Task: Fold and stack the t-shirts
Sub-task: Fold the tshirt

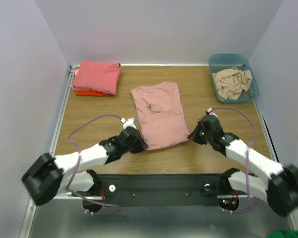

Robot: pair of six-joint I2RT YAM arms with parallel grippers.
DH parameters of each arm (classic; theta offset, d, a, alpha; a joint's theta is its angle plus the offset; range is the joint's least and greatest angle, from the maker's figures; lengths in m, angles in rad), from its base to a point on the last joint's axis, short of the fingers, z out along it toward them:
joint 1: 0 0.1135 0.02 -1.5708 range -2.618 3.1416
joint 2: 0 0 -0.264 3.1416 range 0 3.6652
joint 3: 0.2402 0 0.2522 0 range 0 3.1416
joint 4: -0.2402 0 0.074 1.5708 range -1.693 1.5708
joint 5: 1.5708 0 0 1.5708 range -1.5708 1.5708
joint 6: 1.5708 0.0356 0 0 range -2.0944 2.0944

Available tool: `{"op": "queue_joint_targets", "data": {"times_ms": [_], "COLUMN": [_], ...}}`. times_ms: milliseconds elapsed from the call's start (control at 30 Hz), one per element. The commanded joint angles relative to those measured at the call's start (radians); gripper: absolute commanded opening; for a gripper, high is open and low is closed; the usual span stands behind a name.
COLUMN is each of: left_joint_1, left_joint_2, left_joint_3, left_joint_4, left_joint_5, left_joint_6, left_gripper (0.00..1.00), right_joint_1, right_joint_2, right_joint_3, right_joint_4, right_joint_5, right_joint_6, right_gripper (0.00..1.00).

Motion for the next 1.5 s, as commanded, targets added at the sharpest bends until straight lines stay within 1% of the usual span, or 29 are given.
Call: {"op": "queue_joint_targets", "data": {"times_ms": [0, 33, 100, 167, 233, 267, 367, 400, 433, 467, 500, 567, 600, 667, 767, 867, 1000, 1033, 1100, 1300, 1367, 1467], "left_joint_1": [-0.140, -0.185, -0.208, -0.216, -0.216, -0.216, -0.216, -0.216, -0.216, -0.214, -0.208, -0.193, -0.182, -0.144, -0.078, 0.040, 0.108, 0.120, 0.145, 0.228, 0.264, 0.290], "left_joint_2": [-0.231, -0.308, -0.367, -0.417, -0.424, -0.414, -0.376, -0.349, -0.348, -0.315, -0.281, -0.246, -0.232, -0.203, -0.177, -0.144, -0.097, -0.071, -0.042, 0.093, 0.150, 0.228], "left_joint_3": [-0.055, -0.060, -0.051, -0.012, 0.029, 0.078, 0.147, 0.188, 0.209, 0.250, 0.271, 0.340, 0.359, 0.388, 0.408, 0.422, 0.440, 0.446, 0.471, 0.531, 0.551, 0.597], "left_joint_4": [-0.121, -0.138, -0.165, -0.194, -0.225, -0.262, -0.303, -0.332, -0.345, -0.374, -0.389, -0.444, -0.457, -0.468, -0.422, -0.369, -0.317, -0.311, -0.300, -0.270, -0.264, -0.254], "left_joint_5": [0.019, 0.019, 0.022, 0.010, -0.021, -0.064, -0.127, -0.180, -0.205, -0.268, -0.297, -0.366, -0.383, -0.403, -0.360, -0.282, -0.254, -0.248, -0.236, -0.241, -0.241, -0.198], "left_joint_6": [-0.092, -0.106, -0.118, -0.110, -0.103, -0.089, -0.067, -0.069, -0.061, -0.063, -0.061, -0.061, -0.058, -0.044, 0.015, 0.061, 0.101, 0.107, 0.126, 0.140, 0.144, 0.157], "left_gripper": [0.00, 0.00, 0.00, 0.00, 0.00, 0.00, 0.00, 0.00, 0.00, 0.00, 0.00, 0.00, 0.00, 0.00, 0.00, 0.00, 0.00, 0.00, 0.00, 0.00, 0.00, 0.00], "right_joint_1": [-0.002, -0.002, -0.002, -0.002, -0.002, -0.002, -0.001, -0.002, -0.002, -0.002, -0.002, -0.002, -0.002, -0.002, -0.002, -0.004, -0.005, -0.007, -0.011, -0.047, -0.059, -0.080], "right_joint_2": [-0.334, -0.401, -0.518, -0.550, -0.555, -0.532, -0.473, -0.433, -0.408, -0.367, -0.344, -0.307, -0.263, -0.221, -0.135, -0.037, 0.100, 0.161, 0.219, 0.435, 0.480, 0.548], "right_joint_3": [-0.055, -0.063, -0.050, -0.016, 0.013, 0.051, 0.125, 0.176, 0.197, 0.225, 0.275, 0.331, 0.378, 0.417, 0.475, 0.532, 0.624, 0.645, 0.708, 0.811, 0.851, 0.882], "right_joint_4": [-0.182, -0.228, -0.296, -0.316, -0.319, -0.319, -0.318, -0.316, -0.316, -0.316, -0.310, -0.299, -0.295, -0.278, -0.249, -0.226, -0.201, -0.198, -0.190, -0.163, -0.149, -0.118], "right_joint_5": [-0.139, -0.167, -0.228, -0.261, -0.261, -0.240, -0.155, -0.085, -0.027, 0.010, 0.071, 0.128, 0.171, 0.199, 0.218, 0.236, 0.291, 0.293, 0.288, 0.271, 0.271, 0.241], "right_joint_6": [-0.022, -0.024, -0.022, -0.027, -0.034, -0.053, -0.070, -0.058, -0.048, -0.042, -0.044, -0.057, -0.067, -0.076, -0.099, -0.123, -0.149, -0.159, -0.178, -0.195, -0.200, -0.218], "right_gripper": [0.00, 0.00, 0.00, 0.00, 0.00, 0.00, 0.00, 0.00, 0.00, 0.00, 0.00, 0.00, 0.00, 0.00, 0.00, 0.00, 0.01, 0.00, 0.00, 0.01, 0.00, 0.01]}}
